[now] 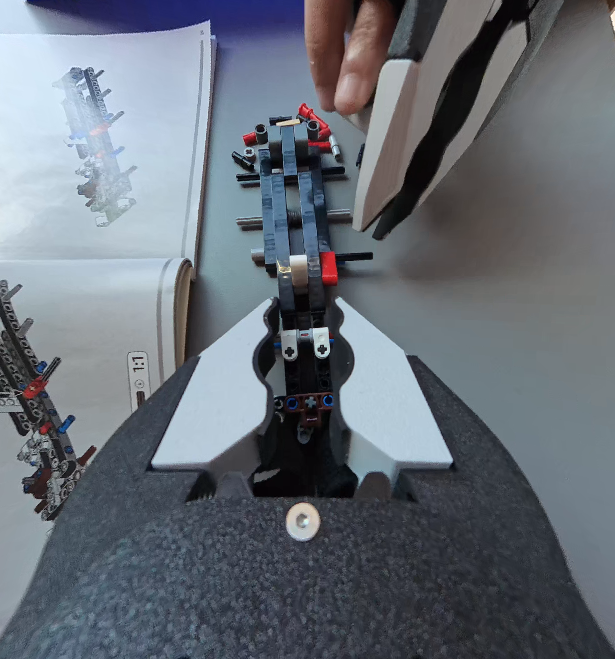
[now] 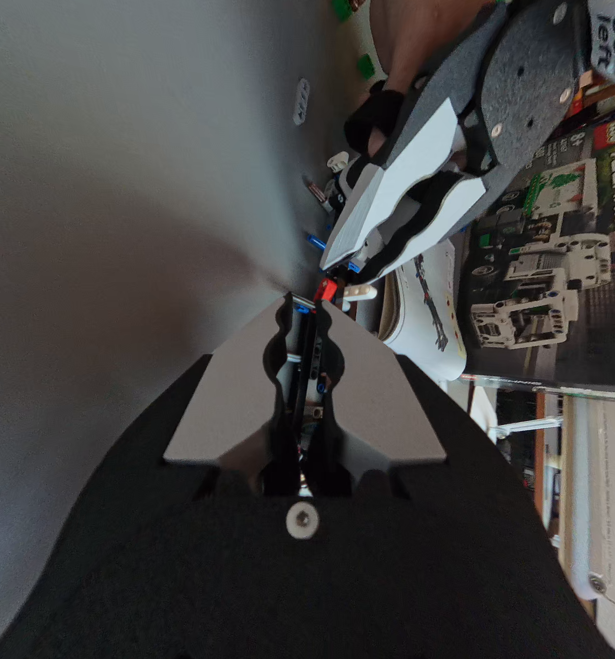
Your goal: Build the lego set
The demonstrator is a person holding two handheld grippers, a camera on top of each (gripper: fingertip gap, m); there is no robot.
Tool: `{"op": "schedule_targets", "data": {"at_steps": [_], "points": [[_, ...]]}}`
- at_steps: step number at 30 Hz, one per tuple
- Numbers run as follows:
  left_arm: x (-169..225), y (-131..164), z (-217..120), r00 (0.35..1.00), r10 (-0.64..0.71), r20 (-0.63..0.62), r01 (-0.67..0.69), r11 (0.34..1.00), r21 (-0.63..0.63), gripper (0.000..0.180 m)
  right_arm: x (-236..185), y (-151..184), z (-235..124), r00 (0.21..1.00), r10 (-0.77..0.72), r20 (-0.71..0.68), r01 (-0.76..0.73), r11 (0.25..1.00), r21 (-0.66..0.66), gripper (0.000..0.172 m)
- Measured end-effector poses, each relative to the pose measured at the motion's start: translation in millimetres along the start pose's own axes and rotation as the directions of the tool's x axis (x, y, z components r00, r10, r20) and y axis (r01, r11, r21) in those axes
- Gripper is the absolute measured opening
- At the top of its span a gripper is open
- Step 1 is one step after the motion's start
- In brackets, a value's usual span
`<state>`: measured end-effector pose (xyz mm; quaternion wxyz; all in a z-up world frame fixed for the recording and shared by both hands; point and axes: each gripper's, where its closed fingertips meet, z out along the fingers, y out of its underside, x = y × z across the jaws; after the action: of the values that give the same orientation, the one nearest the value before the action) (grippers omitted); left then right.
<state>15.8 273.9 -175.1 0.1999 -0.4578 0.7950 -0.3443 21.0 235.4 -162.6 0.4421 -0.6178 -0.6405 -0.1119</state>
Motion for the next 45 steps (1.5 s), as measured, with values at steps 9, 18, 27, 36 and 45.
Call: {"op": "schedule_targets", "data": {"at_steps": [9, 18, 27, 36, 45], "points": [[0, -11, -5, 1.0, -0.014, 0.02, 0.013, 0.999, 0.041, 0.023, 0, 11, 6, 0.995, 0.092, 0.029, -0.092, 0.995, -0.03, 0.013], [3, -10, -4, 1.0, -0.002, 0.016, 0.002, 1.0, 0.032, 0.023, 7, 11, -1, 0.992, 0.123, 0.013, -0.123, 0.992, -0.004, 0.011], [3, -2, -1, 1.0, 0.005, 0.012, -0.005, 1.0, 0.001, 0.027, 22, 18, -9, 0.974, 0.227, -0.012, -0.226, 0.973, 0.049, 0.009], [-18, -17, -35, 0.995, -0.009, 0.102, -0.003, 0.992, 0.123, 0.034, 25, 11, -19, 0.865, 0.48, 0.149, -0.498, 0.858, 0.125, 0.025], [-109, 2, -132, 0.9, -0.19, 0.393, 0.073, 0.953, 0.294, 0.04, 77, 27, -28, 0.691, 0.723, 0.01, -0.71, 0.676, 0.199, 0.029]]}}
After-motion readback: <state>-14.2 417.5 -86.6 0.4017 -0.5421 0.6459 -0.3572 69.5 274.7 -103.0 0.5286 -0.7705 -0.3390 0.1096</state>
